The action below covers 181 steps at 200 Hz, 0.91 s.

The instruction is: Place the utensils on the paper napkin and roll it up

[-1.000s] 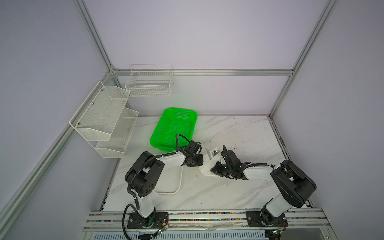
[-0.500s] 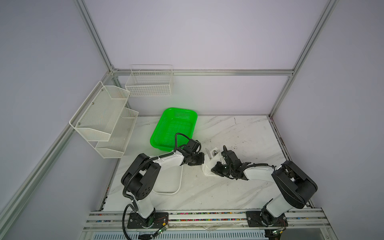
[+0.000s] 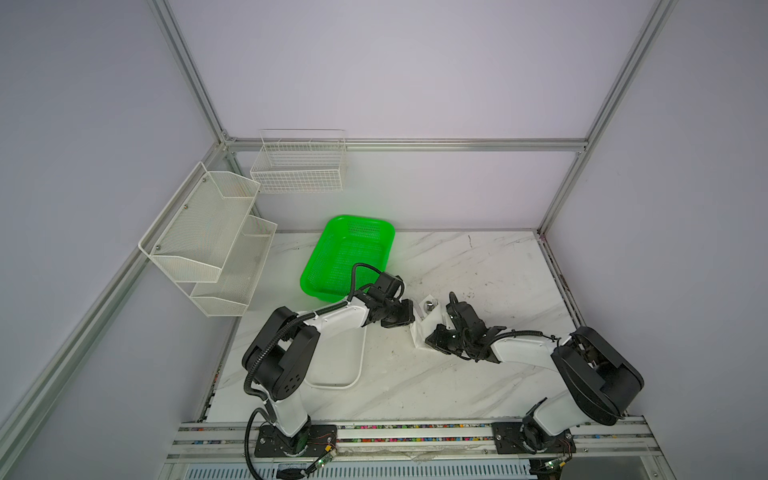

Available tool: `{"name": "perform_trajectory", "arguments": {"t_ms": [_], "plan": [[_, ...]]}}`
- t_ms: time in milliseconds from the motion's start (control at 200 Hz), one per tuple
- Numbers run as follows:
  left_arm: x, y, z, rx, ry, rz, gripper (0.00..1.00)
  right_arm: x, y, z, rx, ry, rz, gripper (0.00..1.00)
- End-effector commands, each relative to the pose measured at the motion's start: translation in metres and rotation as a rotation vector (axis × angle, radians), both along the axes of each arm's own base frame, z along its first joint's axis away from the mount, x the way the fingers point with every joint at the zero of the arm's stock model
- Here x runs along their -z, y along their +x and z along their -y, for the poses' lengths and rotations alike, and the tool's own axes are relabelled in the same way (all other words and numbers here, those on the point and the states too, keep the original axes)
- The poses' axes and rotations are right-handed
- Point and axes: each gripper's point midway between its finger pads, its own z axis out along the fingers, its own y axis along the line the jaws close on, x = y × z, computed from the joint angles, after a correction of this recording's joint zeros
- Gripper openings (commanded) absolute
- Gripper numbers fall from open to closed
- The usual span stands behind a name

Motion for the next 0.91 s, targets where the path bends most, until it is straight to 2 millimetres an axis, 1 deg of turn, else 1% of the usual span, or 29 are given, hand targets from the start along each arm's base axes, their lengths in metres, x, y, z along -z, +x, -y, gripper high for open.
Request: {"name": "perform_trajectory", "arguments": {"t_ms": [0, 95, 335, 495, 620, 715, 795, 900], "plan": [[-0.045, 0.018, 0.022, 0.007, -0.087, 0.062, 0.0, 0.004, -0.005, 0.01, 0.032, -0.023, -0.017, 0.17], [-0.049, 0.02, 0.027, 0.012, -0.097, 0.065, 0.0, 0.003, -0.005, 0.009, 0.035, -0.01, -0.018, 0.17], [-0.052, 0.026, 0.041, 0.018, -0.1, 0.053, 0.0, -0.001, -0.003, 0.009, 0.045, 0.021, -0.018, 0.17], [-0.04, 0.027, 0.037, -0.005, -0.029, 0.001, 0.0, -0.012, 0.002, 0.013, 0.063, 0.048, 0.004, 0.17], [-0.036, 0.027, 0.036, -0.014, 0.001, -0.022, 0.0, -0.021, 0.004, 0.02, 0.076, 0.072, 0.022, 0.18], [-0.038, 0.028, 0.039, -0.016, -0.004, -0.027, 0.0, -0.016, 0.001, 0.025, 0.078, 0.067, 0.011, 0.17], [-0.036, 0.027, 0.042, -0.009, -0.002, -0.046, 0.0, -0.009, -0.003, 0.026, 0.066, 0.061, -0.007, 0.15], [-0.036, 0.026, 0.048, 0.001, -0.002, -0.053, 0.0, -0.005, -0.007, 0.02, 0.032, 0.088, -0.023, 0.12]]}}
